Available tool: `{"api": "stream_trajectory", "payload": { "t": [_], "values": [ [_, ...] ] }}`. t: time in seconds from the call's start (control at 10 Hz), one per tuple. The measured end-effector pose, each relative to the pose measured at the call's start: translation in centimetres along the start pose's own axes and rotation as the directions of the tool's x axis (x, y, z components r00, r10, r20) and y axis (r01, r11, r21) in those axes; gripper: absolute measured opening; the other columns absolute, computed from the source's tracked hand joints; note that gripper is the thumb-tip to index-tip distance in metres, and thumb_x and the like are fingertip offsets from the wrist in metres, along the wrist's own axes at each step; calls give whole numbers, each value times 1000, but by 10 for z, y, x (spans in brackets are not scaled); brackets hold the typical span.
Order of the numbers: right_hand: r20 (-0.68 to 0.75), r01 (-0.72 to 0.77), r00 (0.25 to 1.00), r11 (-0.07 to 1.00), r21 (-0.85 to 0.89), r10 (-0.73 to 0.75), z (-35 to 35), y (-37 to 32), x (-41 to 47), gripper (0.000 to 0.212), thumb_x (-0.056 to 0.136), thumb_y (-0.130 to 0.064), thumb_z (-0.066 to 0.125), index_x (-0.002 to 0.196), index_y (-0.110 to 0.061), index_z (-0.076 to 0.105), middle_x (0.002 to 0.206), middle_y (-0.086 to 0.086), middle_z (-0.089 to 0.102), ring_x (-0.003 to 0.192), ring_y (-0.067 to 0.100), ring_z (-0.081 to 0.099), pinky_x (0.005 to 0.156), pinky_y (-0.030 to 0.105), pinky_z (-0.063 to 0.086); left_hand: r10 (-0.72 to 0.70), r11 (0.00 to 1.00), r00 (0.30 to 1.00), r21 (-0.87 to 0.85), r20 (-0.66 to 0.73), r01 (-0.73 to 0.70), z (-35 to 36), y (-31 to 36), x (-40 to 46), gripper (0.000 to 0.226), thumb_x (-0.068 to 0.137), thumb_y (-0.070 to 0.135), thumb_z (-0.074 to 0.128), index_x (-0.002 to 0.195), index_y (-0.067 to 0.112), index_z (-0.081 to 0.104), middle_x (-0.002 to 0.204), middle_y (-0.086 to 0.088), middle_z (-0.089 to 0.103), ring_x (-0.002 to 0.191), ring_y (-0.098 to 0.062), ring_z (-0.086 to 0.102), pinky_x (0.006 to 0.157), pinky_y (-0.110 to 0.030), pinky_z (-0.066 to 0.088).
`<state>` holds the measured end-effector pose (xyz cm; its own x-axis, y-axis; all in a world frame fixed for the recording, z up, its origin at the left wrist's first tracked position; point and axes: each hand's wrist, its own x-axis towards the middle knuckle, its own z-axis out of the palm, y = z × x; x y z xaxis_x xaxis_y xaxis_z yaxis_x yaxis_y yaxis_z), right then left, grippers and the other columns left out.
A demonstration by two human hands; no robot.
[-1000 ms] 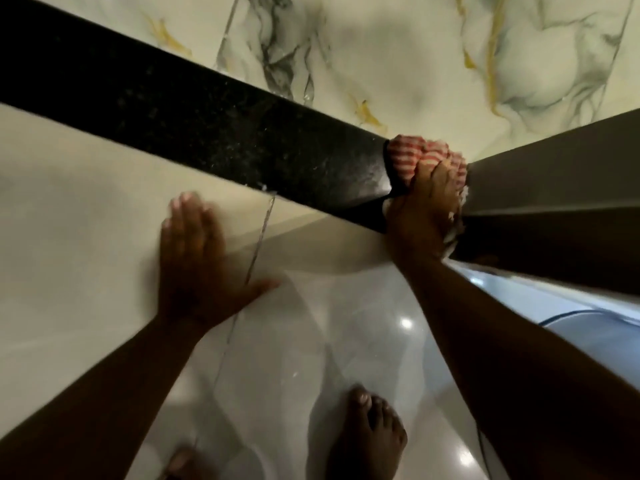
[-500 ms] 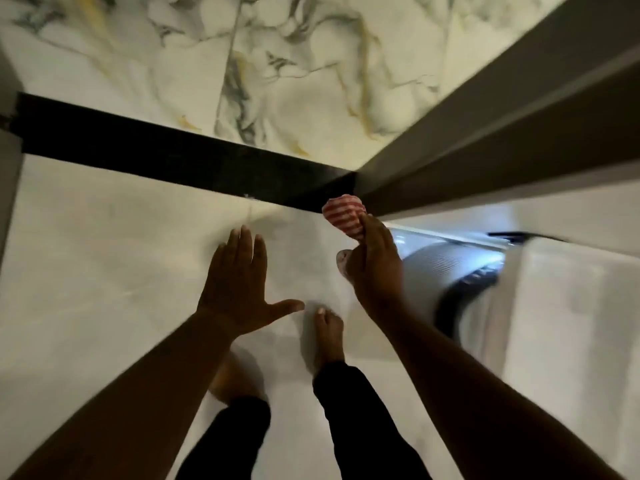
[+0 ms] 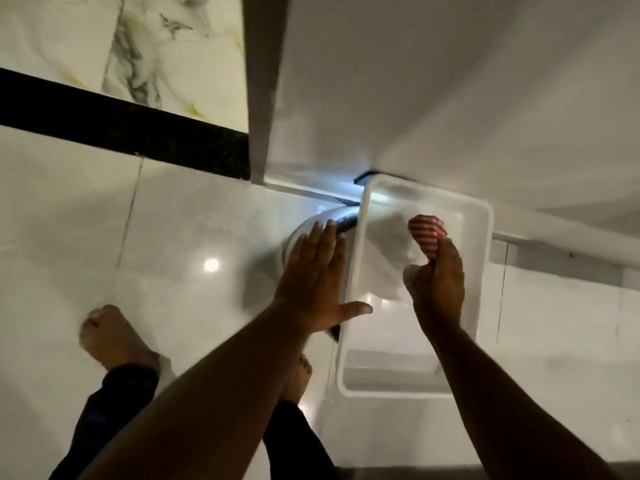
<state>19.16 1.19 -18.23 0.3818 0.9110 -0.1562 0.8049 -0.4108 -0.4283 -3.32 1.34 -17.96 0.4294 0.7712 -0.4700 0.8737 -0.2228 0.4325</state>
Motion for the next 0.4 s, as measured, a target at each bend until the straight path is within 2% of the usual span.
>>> {"api": "stream_trajectory", "payload": {
  "t": [0.1,0.2,0.3,0.4],
  "values": [
    [231,118,970,976,-184,-74,43,54,1,78,87,-16,69,152,-3,27,154,23,33,142,40,31,115,53,32,50,993,997,108,67,-57,36,28,19,127,81,86,46,163,6,-8,171,-18,-17,159,-36,-12,128,-52,-4],
    [425,216,903,928,-303,-72,60,71,-8,74,101,-27,47,155,-1,3,163,23,0,149,43,1,122,55,7,15,992,995,123,98,-27,46,36,20,126,81,81,54,163,9,-10,172,-15,-15,160,-34,-8,126,-47,-4],
    [385,188,919,955,-228,-88,34,57,-10,73,103,-32,43,155,-1,4,164,21,-1,150,39,-2,122,51,6,-36,992,994,125,100,23,22,37,5,127,80,83,52,162,10,-13,172,-13,-15,160,-31,-11,127,-44,-3],
    [335,169,937,968,-185,-100,-26,23,-9,76,103,-42,40,156,-5,1,165,17,-5,151,34,-6,122,48,5,-90,985,994,154,62,79,-32,37,-25,127,79,87,46,163,10,-9,171,-13,-18,159,-31,-13,127,-44,-3]
  ]
}}
